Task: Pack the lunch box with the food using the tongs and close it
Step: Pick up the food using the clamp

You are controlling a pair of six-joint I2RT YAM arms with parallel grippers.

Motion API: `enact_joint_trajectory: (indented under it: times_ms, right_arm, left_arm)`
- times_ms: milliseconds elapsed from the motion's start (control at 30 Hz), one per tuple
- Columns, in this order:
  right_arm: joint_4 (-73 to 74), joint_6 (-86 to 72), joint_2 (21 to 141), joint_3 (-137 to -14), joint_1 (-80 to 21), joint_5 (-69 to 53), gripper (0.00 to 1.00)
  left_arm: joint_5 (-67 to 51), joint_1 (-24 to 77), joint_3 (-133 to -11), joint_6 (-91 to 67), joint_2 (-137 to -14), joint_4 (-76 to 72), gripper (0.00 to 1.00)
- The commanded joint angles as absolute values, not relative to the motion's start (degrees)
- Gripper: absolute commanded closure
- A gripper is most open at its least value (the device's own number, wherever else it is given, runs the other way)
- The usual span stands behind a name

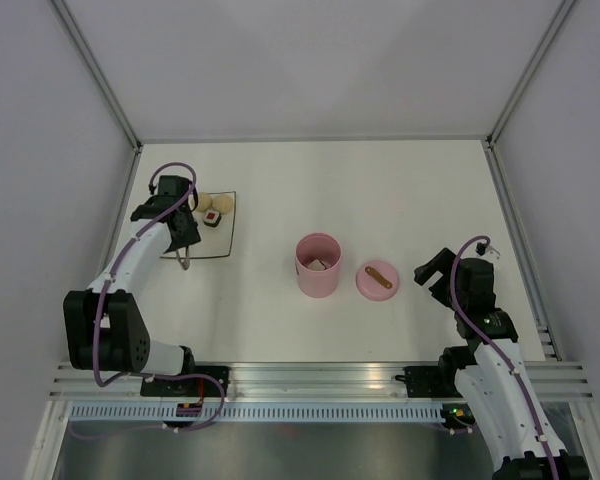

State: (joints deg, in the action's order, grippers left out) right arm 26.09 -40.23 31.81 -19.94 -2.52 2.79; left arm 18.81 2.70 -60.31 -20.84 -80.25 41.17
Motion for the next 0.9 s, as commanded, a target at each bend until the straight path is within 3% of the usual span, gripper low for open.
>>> enact_joint_trajectory:
  times_ms: [0,400,867]
  right_arm:
    - [24.2,-39.6,31.6,-19.7,-2.6,2.7,0.02]
    - [23.5,-39.6,32.5,-19.5,-2.7,2.6,0.02]
    - [23.5,-39.6,33.1,-19.6,-2.7,2.7,0.02]
  left_arm:
    - [16.4,2.4,-62.0,-18.8,-80.9,40.3,0.47]
    - [15.5,2.4,-62.5,-18.8,-77.0,39.6,0.48]
    - [13.3,2.4,-63.6,-18.4,-81.9,39.2,0.48]
